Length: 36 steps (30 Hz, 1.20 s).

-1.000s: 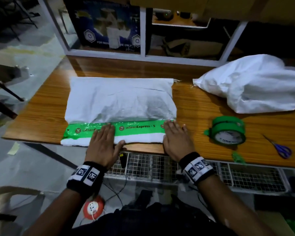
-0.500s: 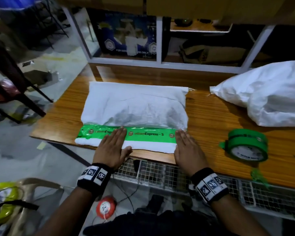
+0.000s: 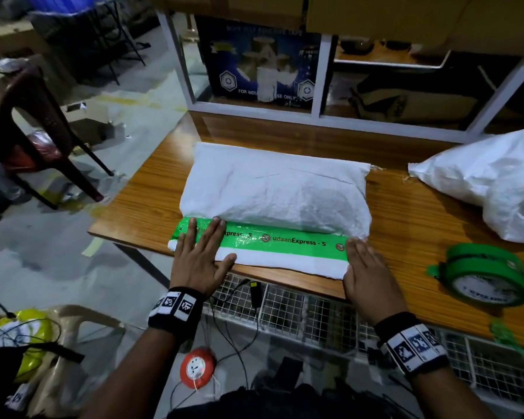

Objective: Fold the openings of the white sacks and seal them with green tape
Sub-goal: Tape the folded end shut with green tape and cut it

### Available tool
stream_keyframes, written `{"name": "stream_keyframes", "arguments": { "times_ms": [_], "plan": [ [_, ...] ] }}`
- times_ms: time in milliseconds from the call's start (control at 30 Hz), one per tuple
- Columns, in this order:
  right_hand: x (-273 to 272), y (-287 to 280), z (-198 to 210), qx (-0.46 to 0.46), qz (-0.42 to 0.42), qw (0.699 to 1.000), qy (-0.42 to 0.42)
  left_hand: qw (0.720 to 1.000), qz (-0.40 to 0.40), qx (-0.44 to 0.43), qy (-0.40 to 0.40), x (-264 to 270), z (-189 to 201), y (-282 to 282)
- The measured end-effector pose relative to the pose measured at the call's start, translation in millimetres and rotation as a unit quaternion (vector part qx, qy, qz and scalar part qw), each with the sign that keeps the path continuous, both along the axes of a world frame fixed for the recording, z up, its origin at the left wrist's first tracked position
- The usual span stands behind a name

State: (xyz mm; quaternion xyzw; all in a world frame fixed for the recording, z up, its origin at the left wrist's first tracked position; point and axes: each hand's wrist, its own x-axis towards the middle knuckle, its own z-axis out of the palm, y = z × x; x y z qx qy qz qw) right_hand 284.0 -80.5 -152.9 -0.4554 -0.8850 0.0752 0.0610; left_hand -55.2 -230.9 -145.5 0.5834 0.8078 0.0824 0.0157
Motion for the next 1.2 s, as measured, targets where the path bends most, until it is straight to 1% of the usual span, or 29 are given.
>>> {"name": "stream_keyframes", "arguments": {
  "times_ms": [67,167,233,267,333,367,467,533,600,667,733,767,833,867,933,1000,1067,1133,1200],
  "plan": [
    [0,0,-1,-0.006,-0.002,1.0,0.01,0.999,-0.036,0.023,-0.02,-10,3,-4],
    [0,0,-3,-0.007,-0.009,1.0,0.014,0.996,-0.051,0.061,-0.035,-29,7,-3],
    [0,-1,-2,-0.008,-0.012,1.0,0.014,0.997,-0.047,0.032,-0.046,-46,11,-1],
    [1,-2,0,-0.007,-0.012,1.0,0.015,0.998,-0.053,0.004,-0.031,-53,12,-3],
    [4,-5,6,-0.012,-0.018,1.0,0.012,0.996,-0.077,-0.041,0.029,-63,11,-8],
    [7,-8,9,-0.019,-0.023,1.0,0.008,0.994,-0.083,-0.054,0.052,-66,11,-11],
    [12,-22,15,-0.039,-0.034,0.998,-0.026,0.99,-0.079,-0.077,0.083,-76,17,-16],
    [13,-32,17,-0.049,-0.051,0.996,-0.056,0.99,-0.063,-0.085,0.098,-72,25,-9],
    [11,-37,24,-0.057,-0.071,0.993,-0.071,0.99,-0.059,-0.086,0.098,-56,29,4],
    [5,-39,36,-0.056,-0.085,0.992,-0.07,0.988,-0.076,-0.121,0.062,-35,26,21],
    [-4,-37,48,-0.038,-0.078,0.993,-0.082,0.984,-0.076,-0.158,0.021,-20,24,43],
    [-11,-32,54,-0.026,-0.069,0.993,-0.091,0.984,-0.076,-0.163,0.015,-17,25,58],
    [-30,-12,63,-0.027,-0.051,0.993,-0.106,0.981,-0.075,-0.177,0.018,-16,30,90],
    [-40,3,63,-0.052,-0.044,0.992,-0.104,0.979,-0.072,-0.192,0.02,-16,34,106],
    [-59,43,54,-0.131,-0.038,0.987,-0.09,0.975,-0.06,-0.215,0.017,-11,40,131],
    [-73,82,40,-0.179,-0.039,0.979,-0.093,0.975,-0.052,-0.216,0.019,-4,49,148],
    [-83,113,31,-0.192,-0.059,0.973,-0.113,0.98,-0.072,-0.179,0.049,4,62,160],
    [-88,137,28,-0.198,-0.075,0.969,-0.127,0.982,-0.099,-0.152,0.055,7,76,174],
    [-91,162,28,-0.199,-0.077,0.968,-0.13,0.978,-0.108,-0.172,0.041,7,82,194]
  ]
}}
